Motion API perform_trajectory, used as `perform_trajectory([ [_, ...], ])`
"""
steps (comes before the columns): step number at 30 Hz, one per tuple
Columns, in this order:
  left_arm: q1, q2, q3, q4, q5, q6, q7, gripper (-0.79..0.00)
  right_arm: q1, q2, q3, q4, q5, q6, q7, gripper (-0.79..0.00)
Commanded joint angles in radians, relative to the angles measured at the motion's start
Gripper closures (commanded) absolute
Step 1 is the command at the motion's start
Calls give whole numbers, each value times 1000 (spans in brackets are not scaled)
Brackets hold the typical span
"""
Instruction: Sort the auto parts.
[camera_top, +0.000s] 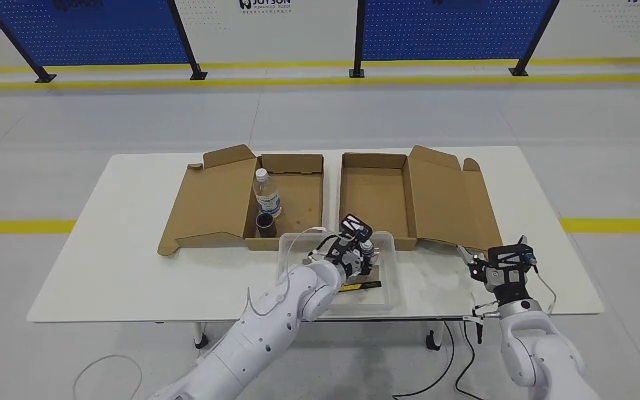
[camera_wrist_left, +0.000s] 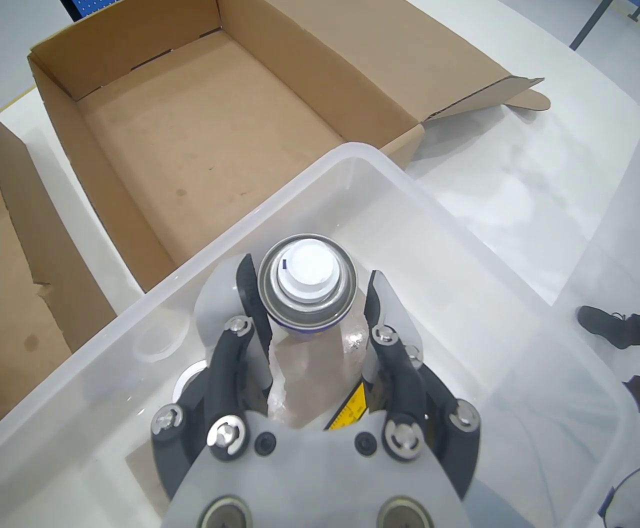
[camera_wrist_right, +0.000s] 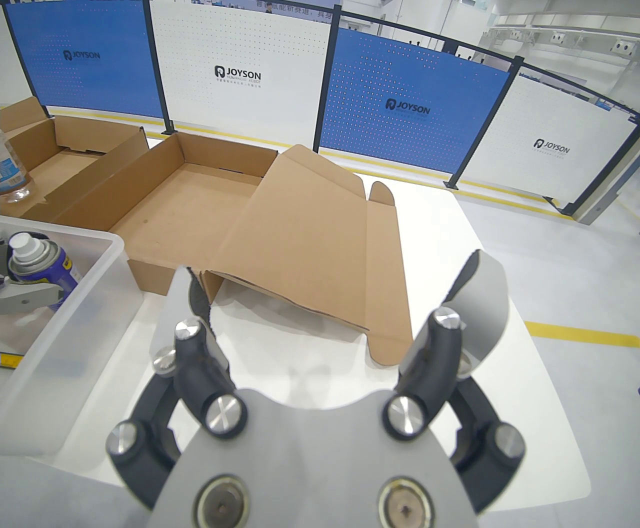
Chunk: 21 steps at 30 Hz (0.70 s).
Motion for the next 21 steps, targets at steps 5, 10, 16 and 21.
perform_trajectory([
  [5, -17, -11, 7, 29, -2, -7, 0, -434, 0, 0, 0, 0, 0, 0, 0, -785],
  [10, -28, -18, 8, 51, -6, -10, -1, -453, 0, 0, 0, 0, 0, 0, 0, -785],
  [16, -37, -27, 10, 75, -12, -12, 3, -388, 0, 0, 0, 0, 0, 0, 0, -785],
  [21, -38, -32, 8, 89, -7, -10, 8, -237, 0, 0, 0, 0, 0, 0, 0, -785],
])
